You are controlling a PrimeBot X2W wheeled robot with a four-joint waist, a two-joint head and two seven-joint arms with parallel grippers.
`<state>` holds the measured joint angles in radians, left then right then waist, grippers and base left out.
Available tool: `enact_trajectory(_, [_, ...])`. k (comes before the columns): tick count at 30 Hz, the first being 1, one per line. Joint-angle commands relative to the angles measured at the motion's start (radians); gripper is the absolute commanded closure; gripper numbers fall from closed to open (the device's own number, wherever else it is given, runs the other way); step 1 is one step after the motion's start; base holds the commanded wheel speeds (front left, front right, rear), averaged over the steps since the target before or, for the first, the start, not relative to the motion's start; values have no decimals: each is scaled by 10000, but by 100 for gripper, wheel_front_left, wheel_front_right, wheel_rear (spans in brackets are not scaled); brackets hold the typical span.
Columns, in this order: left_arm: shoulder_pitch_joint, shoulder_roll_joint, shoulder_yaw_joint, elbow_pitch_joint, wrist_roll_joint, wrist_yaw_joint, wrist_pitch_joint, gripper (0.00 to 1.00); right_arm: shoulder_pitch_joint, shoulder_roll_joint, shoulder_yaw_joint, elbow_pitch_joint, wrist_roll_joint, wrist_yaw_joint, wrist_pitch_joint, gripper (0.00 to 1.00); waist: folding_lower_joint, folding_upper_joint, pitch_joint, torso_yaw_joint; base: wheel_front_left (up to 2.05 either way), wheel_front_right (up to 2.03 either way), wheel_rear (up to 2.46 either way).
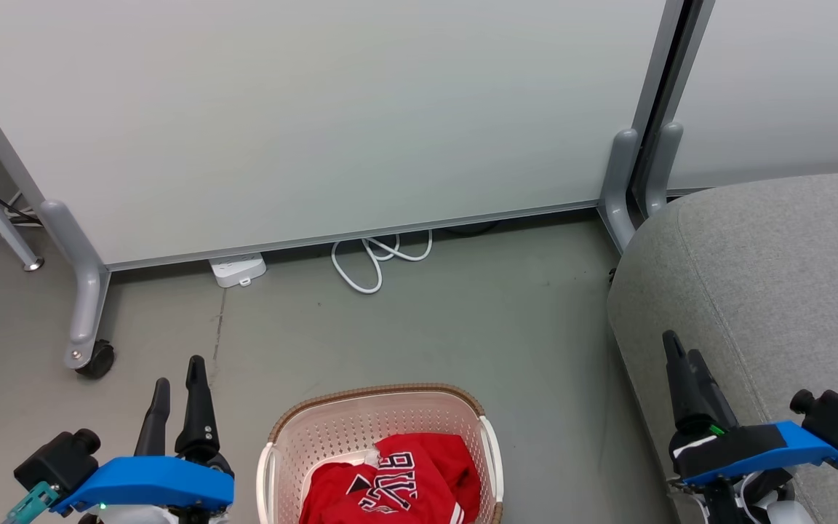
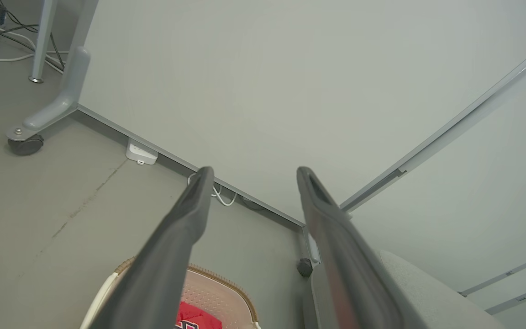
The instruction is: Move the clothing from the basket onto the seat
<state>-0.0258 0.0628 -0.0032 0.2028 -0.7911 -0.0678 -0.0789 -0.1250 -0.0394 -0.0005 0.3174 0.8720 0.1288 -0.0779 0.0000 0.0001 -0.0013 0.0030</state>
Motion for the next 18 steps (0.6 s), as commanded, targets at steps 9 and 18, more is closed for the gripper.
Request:
enact_trajectory(9, [-51,154,-196,-46,1293,44,-346,0,-354,-90,140,61,-1338,16,-355,0,0,-1,-7,14,0,0,0])
enact_trajectory(18, [-18,168,-348,60,2239,-26,-605,0,-444,-99,241,156,-2312,19,-615,0,0,-1,-17,18,0,0,0])
